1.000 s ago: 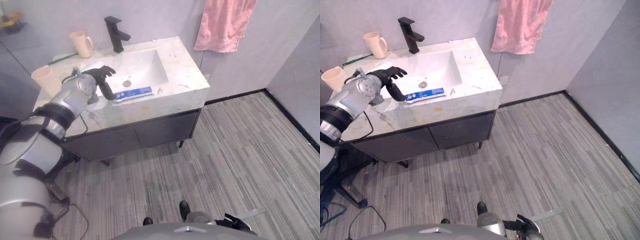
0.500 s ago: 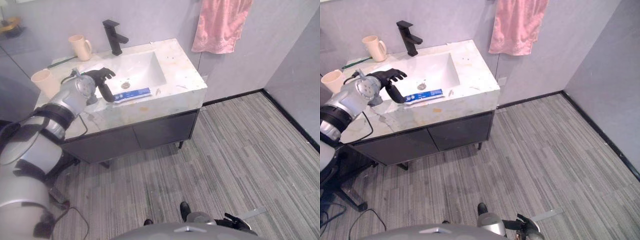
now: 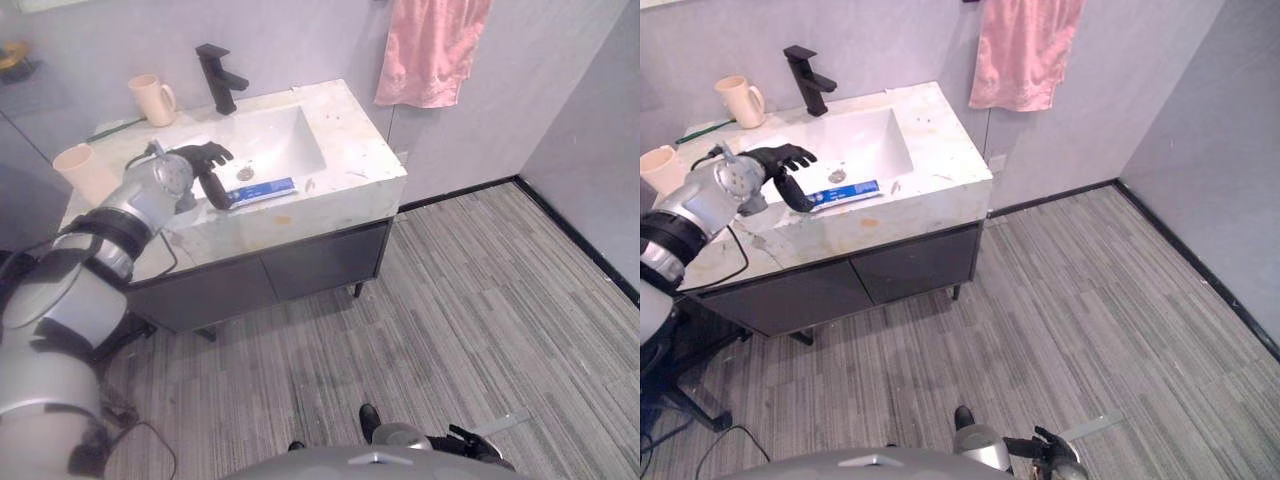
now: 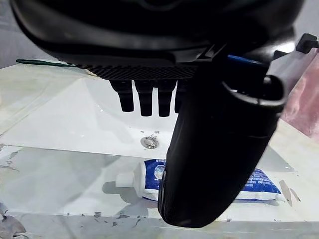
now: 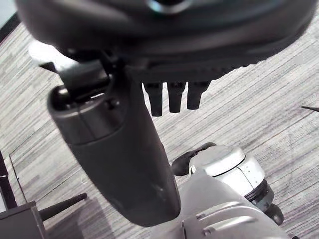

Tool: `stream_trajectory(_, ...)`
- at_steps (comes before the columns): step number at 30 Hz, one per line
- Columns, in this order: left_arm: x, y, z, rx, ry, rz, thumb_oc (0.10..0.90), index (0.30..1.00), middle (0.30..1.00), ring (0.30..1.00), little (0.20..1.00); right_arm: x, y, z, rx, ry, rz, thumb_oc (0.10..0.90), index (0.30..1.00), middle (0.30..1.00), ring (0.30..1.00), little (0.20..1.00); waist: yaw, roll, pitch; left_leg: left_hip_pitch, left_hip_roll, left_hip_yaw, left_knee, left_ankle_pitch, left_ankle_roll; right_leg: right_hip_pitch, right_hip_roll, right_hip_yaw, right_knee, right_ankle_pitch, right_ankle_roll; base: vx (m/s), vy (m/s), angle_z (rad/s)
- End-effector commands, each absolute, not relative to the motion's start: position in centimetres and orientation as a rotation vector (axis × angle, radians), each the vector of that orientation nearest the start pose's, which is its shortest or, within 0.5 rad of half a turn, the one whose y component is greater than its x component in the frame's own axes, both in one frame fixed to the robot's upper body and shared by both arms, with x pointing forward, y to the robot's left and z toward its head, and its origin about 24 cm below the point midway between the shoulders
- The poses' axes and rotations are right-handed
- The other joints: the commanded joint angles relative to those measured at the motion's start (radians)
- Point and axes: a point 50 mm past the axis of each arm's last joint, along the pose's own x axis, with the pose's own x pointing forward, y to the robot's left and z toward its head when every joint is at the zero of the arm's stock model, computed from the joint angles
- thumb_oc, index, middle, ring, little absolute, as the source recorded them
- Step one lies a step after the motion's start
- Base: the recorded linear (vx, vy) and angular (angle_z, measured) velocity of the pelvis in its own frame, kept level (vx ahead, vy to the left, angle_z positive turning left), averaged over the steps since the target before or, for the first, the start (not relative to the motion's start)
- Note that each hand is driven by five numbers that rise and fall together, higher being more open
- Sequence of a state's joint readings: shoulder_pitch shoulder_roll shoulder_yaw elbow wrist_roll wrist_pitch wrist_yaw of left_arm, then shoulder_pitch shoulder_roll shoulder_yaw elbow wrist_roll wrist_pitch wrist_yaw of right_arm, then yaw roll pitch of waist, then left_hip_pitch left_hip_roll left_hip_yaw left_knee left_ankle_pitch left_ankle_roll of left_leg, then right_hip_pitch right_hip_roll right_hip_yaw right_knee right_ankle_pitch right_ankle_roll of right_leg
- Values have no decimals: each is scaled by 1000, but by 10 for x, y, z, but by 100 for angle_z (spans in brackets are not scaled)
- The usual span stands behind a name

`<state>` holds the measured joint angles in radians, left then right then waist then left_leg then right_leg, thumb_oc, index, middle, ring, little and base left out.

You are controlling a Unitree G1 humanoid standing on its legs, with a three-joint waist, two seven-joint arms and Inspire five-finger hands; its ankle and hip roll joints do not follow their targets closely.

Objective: Organize the bathroom.

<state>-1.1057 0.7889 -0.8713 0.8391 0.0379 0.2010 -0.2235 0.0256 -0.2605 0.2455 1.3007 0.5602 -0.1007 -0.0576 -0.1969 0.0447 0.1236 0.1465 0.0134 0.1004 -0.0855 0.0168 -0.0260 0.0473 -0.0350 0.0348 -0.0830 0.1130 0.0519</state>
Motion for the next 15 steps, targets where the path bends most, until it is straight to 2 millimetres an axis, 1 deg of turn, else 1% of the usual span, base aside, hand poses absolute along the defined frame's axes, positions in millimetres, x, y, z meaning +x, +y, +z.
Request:
stream_trajectory(1,407,250,267,1295,119,60,800,900,900,900,900,65,-257,-160,11,1187,-423,800,900,900,900,900,-1,8,-23,-56,-61,38,89,-37,91,-18,3,-13,116,-81,25,0,0,0)
stream_trajectory(5,408,250,263,1306,134,61,800,900,900,900,900,65,-256,-160,12,1191,-422,800,900,900,900,900,-4,9,-22,-57,-62,38,90,-37,90,-19,4,-11,117,-81,25,0,0,0)
stream_trajectory(15,408,251,261,1321,173,62,800,900,900,900,900,65,-257,-160,11,1189,-428,800,900,900,900,900,-9,12,-18,-62,-60,44,101,-39,90,-24,3,-14,124,-84,22,0,0,0)
